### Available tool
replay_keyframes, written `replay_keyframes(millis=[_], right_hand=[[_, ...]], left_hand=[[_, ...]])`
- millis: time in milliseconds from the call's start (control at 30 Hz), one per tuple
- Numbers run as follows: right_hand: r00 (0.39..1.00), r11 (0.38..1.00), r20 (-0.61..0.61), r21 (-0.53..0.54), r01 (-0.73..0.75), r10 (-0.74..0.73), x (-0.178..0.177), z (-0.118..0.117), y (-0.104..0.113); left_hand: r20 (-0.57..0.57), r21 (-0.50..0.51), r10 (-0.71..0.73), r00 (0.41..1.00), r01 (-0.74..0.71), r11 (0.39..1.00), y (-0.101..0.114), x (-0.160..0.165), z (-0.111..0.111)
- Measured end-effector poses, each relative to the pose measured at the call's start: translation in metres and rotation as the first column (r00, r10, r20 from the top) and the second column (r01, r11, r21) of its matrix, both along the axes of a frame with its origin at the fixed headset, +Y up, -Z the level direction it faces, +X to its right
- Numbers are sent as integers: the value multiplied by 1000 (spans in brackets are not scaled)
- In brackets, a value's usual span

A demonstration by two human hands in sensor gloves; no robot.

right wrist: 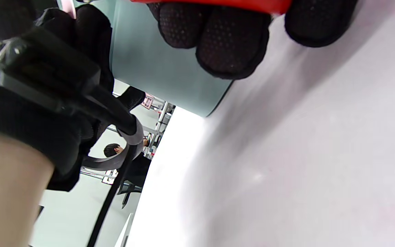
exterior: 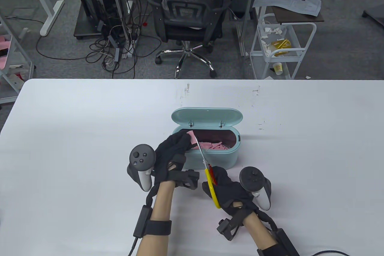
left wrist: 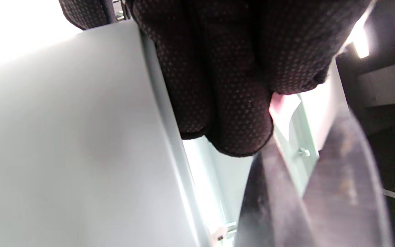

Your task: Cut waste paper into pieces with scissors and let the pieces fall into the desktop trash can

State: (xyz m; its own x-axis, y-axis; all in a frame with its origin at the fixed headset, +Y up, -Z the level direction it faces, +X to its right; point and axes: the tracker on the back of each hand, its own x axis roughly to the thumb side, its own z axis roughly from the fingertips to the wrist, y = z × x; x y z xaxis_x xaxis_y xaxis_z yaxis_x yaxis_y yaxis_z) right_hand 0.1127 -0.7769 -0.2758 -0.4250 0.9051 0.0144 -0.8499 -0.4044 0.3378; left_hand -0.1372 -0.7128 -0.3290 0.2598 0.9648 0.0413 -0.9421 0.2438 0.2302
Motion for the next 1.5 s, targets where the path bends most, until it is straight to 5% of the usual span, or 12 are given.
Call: replay_keyframes(millis=[400,1500], right_hand=[[984,971,94,172,-164,150,-5,-9,9],[991,996,134,94,-5,-7,1,-13,12]], left_hand=[[-3,-2,-13,1000,13,1000,0,0,1],[-14,10,-108,994,108,994,2,5,0]])
